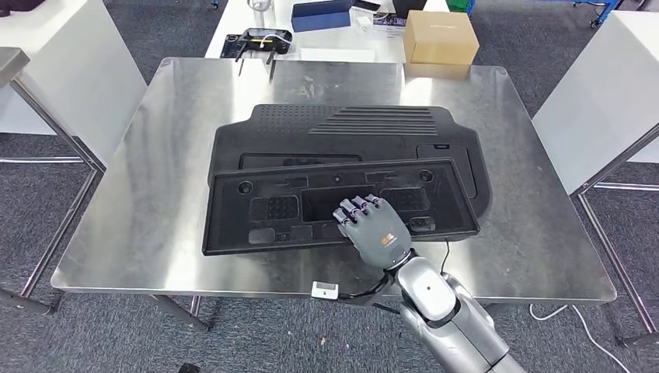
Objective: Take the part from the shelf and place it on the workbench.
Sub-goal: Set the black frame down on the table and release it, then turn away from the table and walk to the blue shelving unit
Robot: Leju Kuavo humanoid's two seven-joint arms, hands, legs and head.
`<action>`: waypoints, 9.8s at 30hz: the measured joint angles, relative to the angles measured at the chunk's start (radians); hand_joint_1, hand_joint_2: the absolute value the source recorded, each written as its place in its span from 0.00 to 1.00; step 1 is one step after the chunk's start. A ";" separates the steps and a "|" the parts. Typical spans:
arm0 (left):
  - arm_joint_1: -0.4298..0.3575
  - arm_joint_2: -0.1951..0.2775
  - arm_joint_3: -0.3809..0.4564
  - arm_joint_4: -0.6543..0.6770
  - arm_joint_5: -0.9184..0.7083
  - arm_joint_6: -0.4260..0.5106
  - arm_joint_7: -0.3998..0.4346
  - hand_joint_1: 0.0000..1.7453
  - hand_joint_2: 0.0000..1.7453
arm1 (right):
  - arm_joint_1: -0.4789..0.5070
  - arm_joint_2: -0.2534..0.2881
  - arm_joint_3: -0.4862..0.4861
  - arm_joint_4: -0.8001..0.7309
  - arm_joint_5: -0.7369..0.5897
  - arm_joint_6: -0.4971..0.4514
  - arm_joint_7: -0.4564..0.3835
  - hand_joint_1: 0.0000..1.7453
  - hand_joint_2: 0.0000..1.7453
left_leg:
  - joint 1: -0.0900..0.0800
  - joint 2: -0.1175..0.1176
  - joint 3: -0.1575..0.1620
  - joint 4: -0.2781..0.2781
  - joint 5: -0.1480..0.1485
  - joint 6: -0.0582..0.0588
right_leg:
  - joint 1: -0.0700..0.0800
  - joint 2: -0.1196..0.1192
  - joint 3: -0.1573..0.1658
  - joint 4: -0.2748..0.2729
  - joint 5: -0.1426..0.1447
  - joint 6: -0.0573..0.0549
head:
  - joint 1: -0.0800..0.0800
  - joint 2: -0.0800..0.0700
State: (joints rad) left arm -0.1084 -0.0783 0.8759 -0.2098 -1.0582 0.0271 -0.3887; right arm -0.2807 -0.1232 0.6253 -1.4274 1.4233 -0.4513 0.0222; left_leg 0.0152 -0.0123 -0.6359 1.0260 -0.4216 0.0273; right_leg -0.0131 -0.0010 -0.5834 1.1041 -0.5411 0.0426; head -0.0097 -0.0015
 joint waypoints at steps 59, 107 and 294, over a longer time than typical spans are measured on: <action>-0.035 -0.016 -0.045 0.001 -0.052 0.071 0.056 0.00 0.00 | -0.226 -0.108 -0.278 0.522 -0.488 0.129 -0.363 0.00 0.00 | -0.008 -0.008 -0.007 0.024 -0.010 -0.006 | 0.003 -0.001 0.019 -0.105 0.087 0.010 | -0.001 0.000; 0.053 -0.009 0.085 0.001 0.084 0.105 -0.036 0.00 0.00 | 0.676 0.171 -0.403 -0.735 -1.698 0.556 -0.632 0.00 0.00 | -0.005 -0.008 -0.003 0.024 -0.021 -0.009 | 0.006 0.000 0.012 -0.105 0.077 0.007 | -0.001 0.000; 0.048 -0.032 0.187 0.002 0.054 0.034 -0.021 0.00 0.00 | 0.726 0.278 -0.566 -0.652 -1.330 0.239 -0.648 0.00 0.00 | -0.004 0.014 0.028 0.015 -0.042 0.012 | 0.004 -0.001 -0.097 0.199 -0.034 0.004 | 0.019 0.000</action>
State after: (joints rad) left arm -0.0605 -0.1105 1.0624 -0.2079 -1.0041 0.0609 -0.4093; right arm 0.4455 0.1545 0.0595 -2.0789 0.0937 -0.2127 -0.6254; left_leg 0.0111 0.0016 -0.6076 1.0408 -0.4640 0.0397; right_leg -0.0091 -0.0017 -0.6806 1.3033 -0.5750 0.0466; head 0.0090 -0.0015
